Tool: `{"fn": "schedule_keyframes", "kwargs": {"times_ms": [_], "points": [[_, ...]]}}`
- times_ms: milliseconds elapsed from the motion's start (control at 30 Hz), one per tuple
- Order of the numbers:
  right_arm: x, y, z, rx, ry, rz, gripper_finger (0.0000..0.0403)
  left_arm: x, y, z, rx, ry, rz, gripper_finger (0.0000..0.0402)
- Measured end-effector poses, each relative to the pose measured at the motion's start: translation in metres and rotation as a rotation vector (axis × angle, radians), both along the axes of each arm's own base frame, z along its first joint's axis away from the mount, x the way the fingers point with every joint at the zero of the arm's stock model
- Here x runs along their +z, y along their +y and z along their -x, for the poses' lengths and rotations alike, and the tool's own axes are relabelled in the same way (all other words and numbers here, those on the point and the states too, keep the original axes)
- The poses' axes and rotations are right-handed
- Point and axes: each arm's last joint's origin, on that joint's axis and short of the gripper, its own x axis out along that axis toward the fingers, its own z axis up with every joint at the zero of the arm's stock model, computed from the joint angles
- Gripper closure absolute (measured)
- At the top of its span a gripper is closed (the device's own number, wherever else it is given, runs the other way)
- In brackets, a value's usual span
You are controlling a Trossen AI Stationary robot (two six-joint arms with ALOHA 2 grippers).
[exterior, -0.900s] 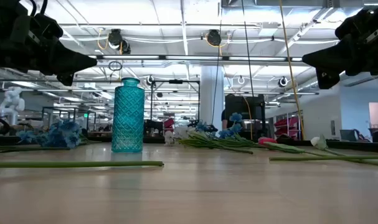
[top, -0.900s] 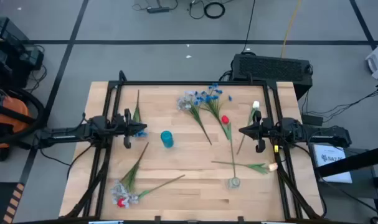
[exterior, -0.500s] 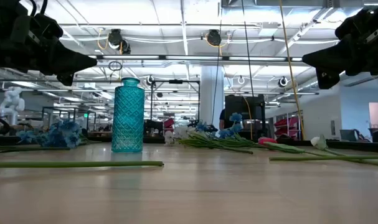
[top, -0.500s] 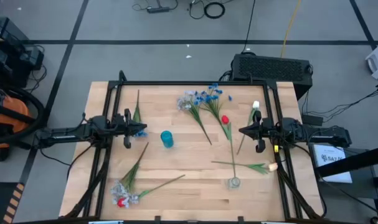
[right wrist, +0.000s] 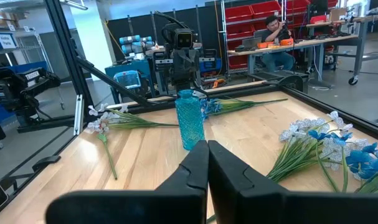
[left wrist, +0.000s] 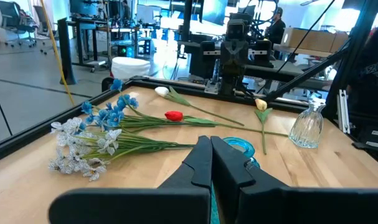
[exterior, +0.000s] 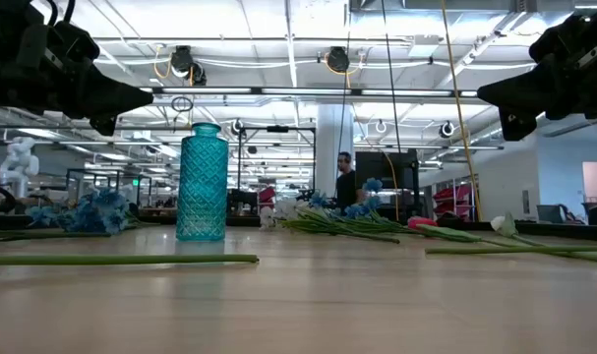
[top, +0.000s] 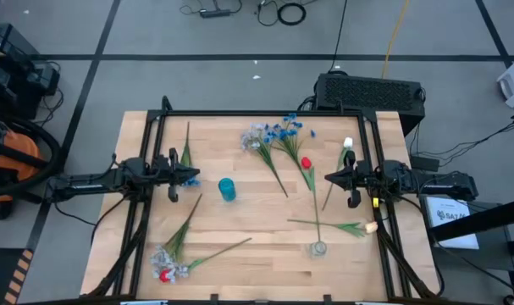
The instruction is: Sort flowers into vase by color
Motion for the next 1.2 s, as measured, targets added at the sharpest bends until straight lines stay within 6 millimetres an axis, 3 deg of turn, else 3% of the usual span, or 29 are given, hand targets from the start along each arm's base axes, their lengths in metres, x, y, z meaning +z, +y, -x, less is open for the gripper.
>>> {"fn": "schedule_keyframes", "kwargs": {"times_ms": [1200], "points": [[0.0007, -0.0001, -0.0001, -0.003, -0.014, 0.000, 0.0403, -0.0001, 0.0000, 0.0000, 0.000, 0.000, 0.000, 0.0399]]}}
